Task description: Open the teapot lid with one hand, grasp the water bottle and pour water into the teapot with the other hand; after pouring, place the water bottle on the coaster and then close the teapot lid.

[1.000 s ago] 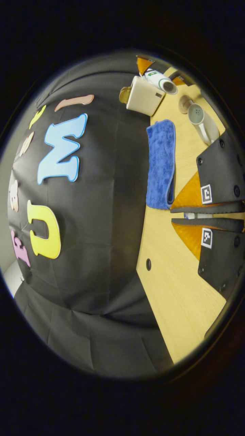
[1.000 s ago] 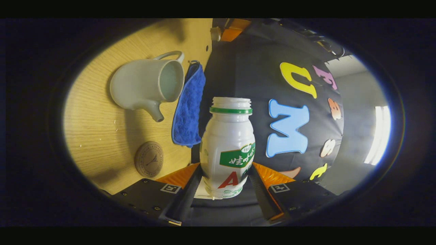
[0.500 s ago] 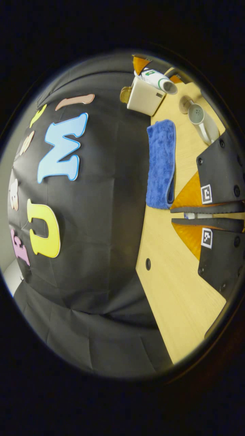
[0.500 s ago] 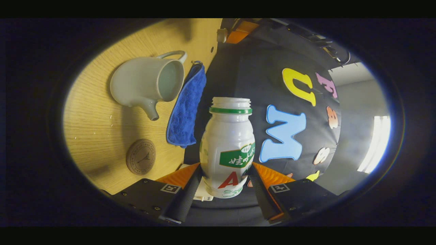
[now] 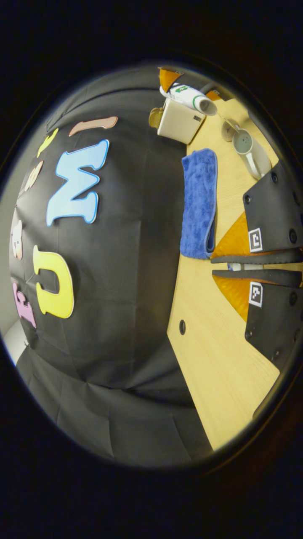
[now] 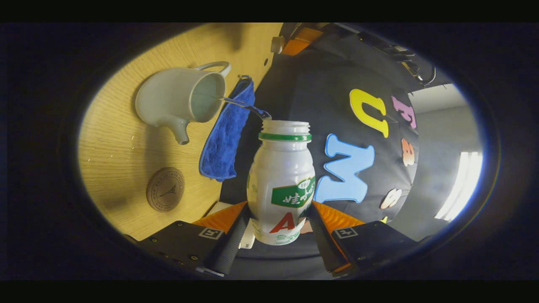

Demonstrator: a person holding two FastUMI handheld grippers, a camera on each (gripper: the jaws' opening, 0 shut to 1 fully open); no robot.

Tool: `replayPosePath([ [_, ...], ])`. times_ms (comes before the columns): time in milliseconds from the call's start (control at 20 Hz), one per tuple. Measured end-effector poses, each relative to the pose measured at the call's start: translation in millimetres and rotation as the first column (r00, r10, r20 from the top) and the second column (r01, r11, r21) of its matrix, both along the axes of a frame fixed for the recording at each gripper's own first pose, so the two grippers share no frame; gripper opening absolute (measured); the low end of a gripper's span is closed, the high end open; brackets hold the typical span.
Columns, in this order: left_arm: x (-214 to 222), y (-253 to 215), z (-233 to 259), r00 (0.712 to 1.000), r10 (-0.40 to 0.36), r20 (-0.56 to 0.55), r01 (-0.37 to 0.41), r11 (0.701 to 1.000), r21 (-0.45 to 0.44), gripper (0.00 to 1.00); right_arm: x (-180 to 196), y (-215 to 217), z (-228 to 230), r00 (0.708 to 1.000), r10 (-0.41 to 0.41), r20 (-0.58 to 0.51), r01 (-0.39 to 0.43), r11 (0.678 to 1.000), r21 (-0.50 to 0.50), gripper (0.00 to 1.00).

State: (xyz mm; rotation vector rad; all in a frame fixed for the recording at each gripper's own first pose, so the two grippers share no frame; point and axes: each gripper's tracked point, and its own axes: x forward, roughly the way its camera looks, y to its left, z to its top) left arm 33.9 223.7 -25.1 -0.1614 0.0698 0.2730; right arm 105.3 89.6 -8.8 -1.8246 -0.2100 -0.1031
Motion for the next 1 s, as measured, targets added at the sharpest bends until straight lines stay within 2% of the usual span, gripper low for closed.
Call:
replayPosePath([
  [450, 0.7, -1.3, -1.3, 1.0, -0.002, -0.001, 0.002, 1.0, -0.003, 0.15, -0.4, 2.4, 7.2, 1.0, 0.012, 0.014, -0.012, 1.0, -0.027, 0.8],
  [500, 0.5, -1.1, -0.4, 1.0, -0.003, -0.002, 0.003, 1.0, -0.003, 0.12, -1.0, 3.1, 7.8, 1.0, 0.013, 0.016, -0.012, 0.999, -0.032, 0.8],
  [600, 1.6, -1.7, -2.0, 1.0, -0.005, -0.005, 0.005, 1.0, -0.004, 0.15, -1.0, 3.8, 10.8, 1.0, 0.017, 0.021, -0.016, 0.999, -0.045, 0.8],
  [650, 1.1, -2.0, -2.9, 1.0, -0.006, -0.006, 0.006, 1.0, -0.004, 0.12, -0.4, 3.6, 12.7, 1.0, 0.019, 0.024, -0.017, 0.999, -0.05, 0.8],
  [700, 1.7, -1.5, -3.1, 1.0, -0.006, -0.007, 0.006, 1.0, -0.004, 0.16, -1.1, 4.2, 13.9, 0.999, 0.021, 0.026, -0.019, 0.998, -0.055, 0.8],
  [1000, 1.0, -1.3, -3.6, 1.0, -0.007, -0.013, 0.007, 1.0, -0.004, 0.15, 0.4, 4.4, 18.5, 0.999, 0.028, 0.033, -0.026, 0.997, -0.074, 0.8],
])
